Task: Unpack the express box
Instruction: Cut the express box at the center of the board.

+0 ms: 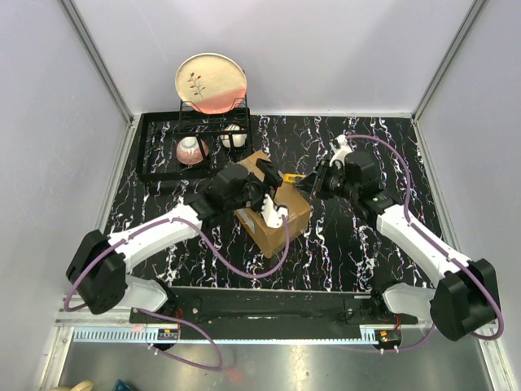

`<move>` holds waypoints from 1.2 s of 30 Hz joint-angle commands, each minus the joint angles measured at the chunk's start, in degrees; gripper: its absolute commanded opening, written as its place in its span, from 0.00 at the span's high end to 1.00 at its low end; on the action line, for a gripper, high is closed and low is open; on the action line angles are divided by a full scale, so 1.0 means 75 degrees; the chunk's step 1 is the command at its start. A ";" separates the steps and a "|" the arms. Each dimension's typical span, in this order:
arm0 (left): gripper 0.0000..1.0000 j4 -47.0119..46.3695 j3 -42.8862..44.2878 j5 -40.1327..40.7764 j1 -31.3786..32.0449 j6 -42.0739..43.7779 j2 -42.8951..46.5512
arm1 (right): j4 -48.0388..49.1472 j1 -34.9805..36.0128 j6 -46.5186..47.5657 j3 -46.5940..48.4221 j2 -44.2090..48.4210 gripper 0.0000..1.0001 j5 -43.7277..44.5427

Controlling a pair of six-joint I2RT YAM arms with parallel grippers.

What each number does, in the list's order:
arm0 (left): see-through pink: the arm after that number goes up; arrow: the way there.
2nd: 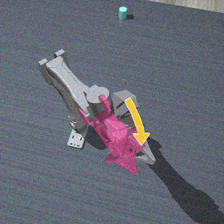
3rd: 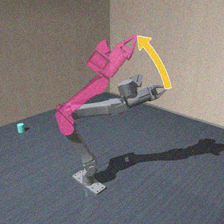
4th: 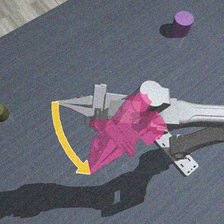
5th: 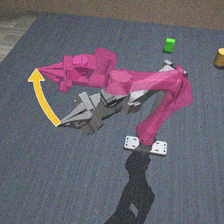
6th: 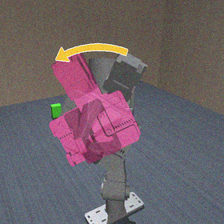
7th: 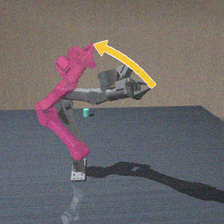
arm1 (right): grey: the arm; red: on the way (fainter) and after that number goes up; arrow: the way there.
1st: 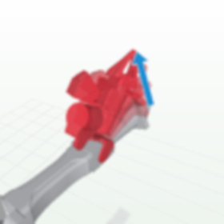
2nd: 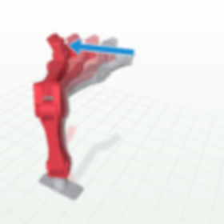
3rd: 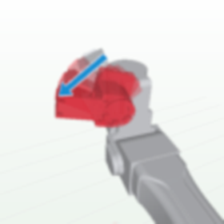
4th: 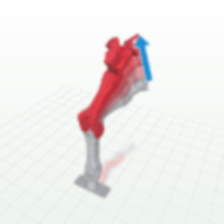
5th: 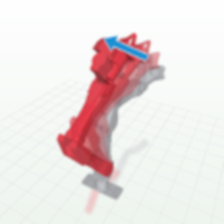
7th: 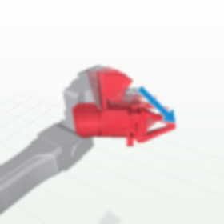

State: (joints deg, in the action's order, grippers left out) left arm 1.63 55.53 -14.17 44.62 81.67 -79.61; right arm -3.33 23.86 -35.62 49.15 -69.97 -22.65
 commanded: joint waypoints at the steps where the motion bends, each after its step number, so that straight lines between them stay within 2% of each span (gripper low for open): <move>1: 0.01 -0.1176 -0.1226 0.0003 0.0132 0.0090 0.0173 | -0.1382 -0.0029 0.0448 -0.0096 0.0703 1.00 0.1586; 6: 0.04 -0.0979 -0.0994 0.0237 0.0203 -0.0178 0.0057 | -0.1243 -0.0099 0.0471 0.0324 0.1044 1.00 0.2316; 9: 0.03 -0.0956 -0.1028 0.0273 0.0203 -0.0272 0.0103 | -0.1231 -0.0111 0.0635 0.0711 0.0847 1.00 0.2622; 11: 0.02 -0.0932 -0.1052 0.0238 0.0238 -0.0272 0.0138 | -0.1127 -0.0111 0.0647 0.0771 0.0250 1.00 0.2494; 16: 0.01 -0.0885 -0.1064 0.0401 0.0355 -0.0505 0.0139 | 0.0185 -0.0052 0.0437 0.0642 -0.0979 1.00 0.1535; 20: 0.03 -0.0850 -0.0959 0.0647 0.0460 -0.0787 0.0115 | 0.0643 0.0264 0.0600 0.0818 -0.1497 1.00 0.0878; 26: 0.09 -0.1002 -0.0666 0.1175 0.0601 -0.1104 -0.0247 | 0.1521 0.0604 0.0390 0.0421 -0.1335 1.00 0.0045; 29: 0.08 -0.0991 -0.0572 0.1269 0.0683 -0.1128 -0.0446 | 0.1826 0.0721 0.0156 0.0292 -0.1194 1.00 -0.0237; 31: 0.01 -0.0991 -0.0548 0.1222 0.0730 -0.1081 -0.0529 | 0.1862 0.0803 0.0050 0.0279 -0.1182 1.00 -0.0307; 36: 0.01 -0.0780 -0.0431 0.1175 0.0789 -0.0800 -0.0799 | 0.2225 0.0955 -0.0255 0.0092 -0.1240 1.00 -0.0436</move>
State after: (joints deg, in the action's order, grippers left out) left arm -6.61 52.34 -2.50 48.97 78.24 -80.12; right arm 5.69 25.96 -33.10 50.35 -81.67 -14.70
